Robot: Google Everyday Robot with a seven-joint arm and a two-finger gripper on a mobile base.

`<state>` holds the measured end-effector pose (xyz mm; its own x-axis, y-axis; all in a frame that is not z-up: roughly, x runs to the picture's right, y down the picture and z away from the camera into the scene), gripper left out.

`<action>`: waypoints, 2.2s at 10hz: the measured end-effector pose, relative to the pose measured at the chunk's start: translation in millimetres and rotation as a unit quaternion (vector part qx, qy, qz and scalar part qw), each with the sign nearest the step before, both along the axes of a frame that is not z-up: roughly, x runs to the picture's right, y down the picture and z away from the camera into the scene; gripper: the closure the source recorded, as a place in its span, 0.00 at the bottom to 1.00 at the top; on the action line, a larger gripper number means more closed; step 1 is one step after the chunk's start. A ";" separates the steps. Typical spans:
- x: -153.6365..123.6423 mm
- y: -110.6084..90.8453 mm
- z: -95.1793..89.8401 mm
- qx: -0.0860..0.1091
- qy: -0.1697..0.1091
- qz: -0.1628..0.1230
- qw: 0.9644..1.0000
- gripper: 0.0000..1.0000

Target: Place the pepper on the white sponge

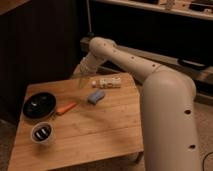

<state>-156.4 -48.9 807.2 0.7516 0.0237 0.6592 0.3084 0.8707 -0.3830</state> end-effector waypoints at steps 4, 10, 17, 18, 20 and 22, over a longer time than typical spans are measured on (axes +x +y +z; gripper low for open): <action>-20.0 27.3 26.7 -0.020 -0.017 -0.002 1.000 0.35; -25.9 58.3 71.0 -0.036 -0.047 0.025 0.998 0.35; -49.3 87.4 84.7 -0.054 -0.081 0.010 0.995 0.35; -52.3 92.2 84.6 -0.057 -0.083 0.005 0.995 0.35; -59.1 106.1 86.1 -0.065 -0.086 -0.007 0.994 0.35; -64.7 114.8 87.9 -0.068 -0.088 -0.014 0.994 0.35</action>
<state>-221.1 65.8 895.1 0.6272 0.1019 0.7722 0.4043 0.8048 -0.4346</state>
